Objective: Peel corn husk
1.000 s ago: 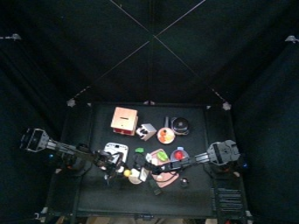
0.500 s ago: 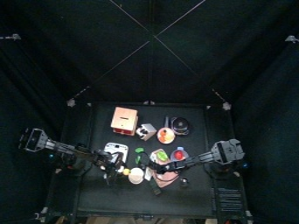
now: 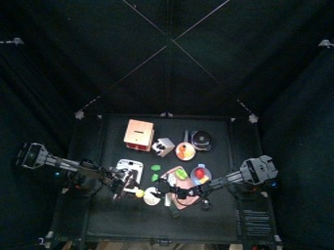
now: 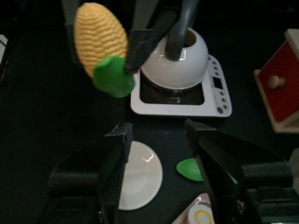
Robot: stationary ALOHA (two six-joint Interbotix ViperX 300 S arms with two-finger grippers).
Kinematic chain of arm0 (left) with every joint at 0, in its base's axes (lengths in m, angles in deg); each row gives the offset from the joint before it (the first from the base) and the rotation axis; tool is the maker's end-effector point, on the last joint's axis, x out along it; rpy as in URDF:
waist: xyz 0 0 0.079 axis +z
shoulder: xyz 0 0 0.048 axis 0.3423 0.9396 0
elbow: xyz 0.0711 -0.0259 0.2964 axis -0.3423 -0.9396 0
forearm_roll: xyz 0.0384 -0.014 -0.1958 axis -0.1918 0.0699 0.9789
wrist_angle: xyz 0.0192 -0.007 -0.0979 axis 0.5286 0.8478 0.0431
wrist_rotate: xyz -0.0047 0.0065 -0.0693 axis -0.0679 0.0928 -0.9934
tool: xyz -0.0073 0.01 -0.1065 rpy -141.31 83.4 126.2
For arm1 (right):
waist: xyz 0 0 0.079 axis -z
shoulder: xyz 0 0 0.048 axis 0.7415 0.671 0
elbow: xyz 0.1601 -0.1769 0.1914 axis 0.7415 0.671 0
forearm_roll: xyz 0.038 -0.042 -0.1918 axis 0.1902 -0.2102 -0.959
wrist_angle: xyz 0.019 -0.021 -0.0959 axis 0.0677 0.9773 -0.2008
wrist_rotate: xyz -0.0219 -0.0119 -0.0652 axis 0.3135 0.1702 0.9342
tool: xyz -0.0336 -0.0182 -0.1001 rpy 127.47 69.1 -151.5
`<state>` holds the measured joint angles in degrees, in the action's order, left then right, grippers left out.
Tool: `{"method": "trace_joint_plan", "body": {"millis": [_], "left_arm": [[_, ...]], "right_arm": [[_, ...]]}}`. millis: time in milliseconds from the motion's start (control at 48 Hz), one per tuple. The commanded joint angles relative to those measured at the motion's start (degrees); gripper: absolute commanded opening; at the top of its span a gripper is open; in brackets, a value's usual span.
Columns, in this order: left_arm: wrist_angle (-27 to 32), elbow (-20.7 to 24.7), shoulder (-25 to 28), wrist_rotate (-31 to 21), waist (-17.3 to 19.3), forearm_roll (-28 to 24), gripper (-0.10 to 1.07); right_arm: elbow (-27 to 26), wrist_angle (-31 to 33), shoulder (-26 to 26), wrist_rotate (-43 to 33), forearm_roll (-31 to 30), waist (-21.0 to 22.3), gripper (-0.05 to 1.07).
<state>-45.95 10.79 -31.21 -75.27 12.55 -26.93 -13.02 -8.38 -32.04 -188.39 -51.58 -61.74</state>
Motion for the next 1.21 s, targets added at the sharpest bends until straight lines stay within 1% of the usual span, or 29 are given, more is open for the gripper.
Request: {"method": "trace_joint_plan", "body": {"millis": [0, 292, 500, 833, 1062, 1188], "left_arm": [[-0.7, 0.62, -0.26, 0.09, 0.35, 0.0, 0.61], [-1.05, 0.62, 0.53, 1.93, 0.35, -0.79, 0.61], [-1.05, 0.79, 1.49, 2.37, 0.35, -0.97, 0.61], [-1.05, 0.88, 1.58, 2.37, 0.35, -0.88, 0.61], [-1.05, 0.79, 1.58, 2.37, 0.35, -0.79, 0.61], [-1.05, 0.79, 1.58, 2.37, 0.35, -0.79, 0.61]], "right_arm": [[-2.11, -0.26, -1.85, 0.09, -0.97, -0.35, 0.87], [-4.13, -4.39, -0.62, 0.09, -2.9, -0.7, 0.88], [-6.15, -4.75, 0.97, 0.09, -3.87, -0.62, 0.88], [-7.21, -5.89, 1.93, 0.0, -3.52, -0.35, 0.88], [-8.44, -6.06, 3.52, 0.09, -2.81, -0.18, 0.85], [-8.35, -6.42, 3.69, 0.18, -2.55, -0.18, 0.8]]}}
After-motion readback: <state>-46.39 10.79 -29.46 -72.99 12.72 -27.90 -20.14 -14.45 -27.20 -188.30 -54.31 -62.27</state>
